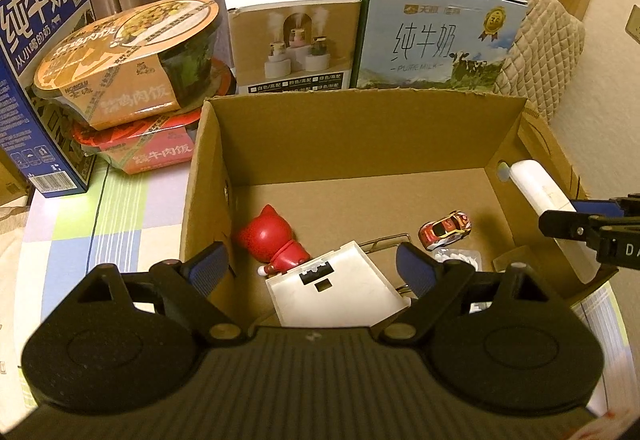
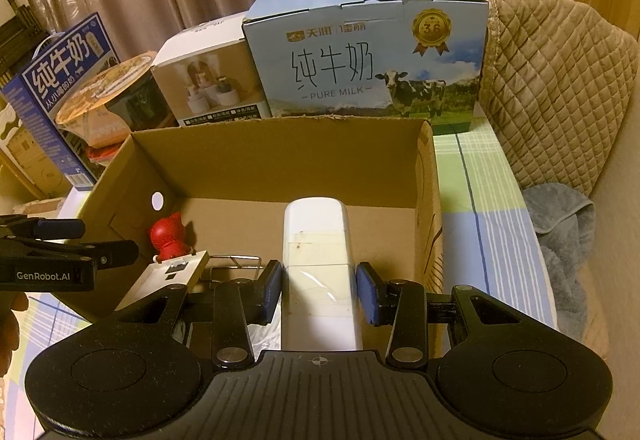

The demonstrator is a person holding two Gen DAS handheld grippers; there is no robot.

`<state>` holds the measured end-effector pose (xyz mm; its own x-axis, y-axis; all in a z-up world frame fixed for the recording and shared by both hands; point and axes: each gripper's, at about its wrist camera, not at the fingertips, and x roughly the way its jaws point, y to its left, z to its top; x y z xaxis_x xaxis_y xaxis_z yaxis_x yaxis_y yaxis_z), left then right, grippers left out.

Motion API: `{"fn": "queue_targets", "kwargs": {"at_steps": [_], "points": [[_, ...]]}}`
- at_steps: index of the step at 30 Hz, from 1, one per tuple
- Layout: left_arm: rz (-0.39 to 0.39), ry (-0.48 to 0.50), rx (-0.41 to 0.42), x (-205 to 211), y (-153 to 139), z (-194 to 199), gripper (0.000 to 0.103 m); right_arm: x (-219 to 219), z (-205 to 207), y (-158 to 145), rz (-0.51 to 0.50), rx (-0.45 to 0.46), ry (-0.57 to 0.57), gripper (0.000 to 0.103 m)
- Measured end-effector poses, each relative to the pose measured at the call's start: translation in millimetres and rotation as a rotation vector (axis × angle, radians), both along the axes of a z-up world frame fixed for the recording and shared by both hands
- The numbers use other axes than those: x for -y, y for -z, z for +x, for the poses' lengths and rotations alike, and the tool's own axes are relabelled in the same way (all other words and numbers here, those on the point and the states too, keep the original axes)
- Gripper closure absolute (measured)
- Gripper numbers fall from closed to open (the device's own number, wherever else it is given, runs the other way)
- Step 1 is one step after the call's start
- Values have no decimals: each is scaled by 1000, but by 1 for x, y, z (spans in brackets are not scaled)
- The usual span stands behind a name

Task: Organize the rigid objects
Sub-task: 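Lower switch plate and USB stick into the box and open both tools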

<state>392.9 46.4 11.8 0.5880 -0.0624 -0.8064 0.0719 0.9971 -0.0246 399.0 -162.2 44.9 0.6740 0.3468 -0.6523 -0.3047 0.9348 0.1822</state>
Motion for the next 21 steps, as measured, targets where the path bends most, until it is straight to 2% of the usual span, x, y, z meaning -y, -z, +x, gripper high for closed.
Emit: {"fn": "queue_targets", "kwargs": {"at_steps": [21], "points": [[-10, -5, 1, -2, 0, 2, 15, 3, 3, 0, -6, -4, 8, 65]]}}
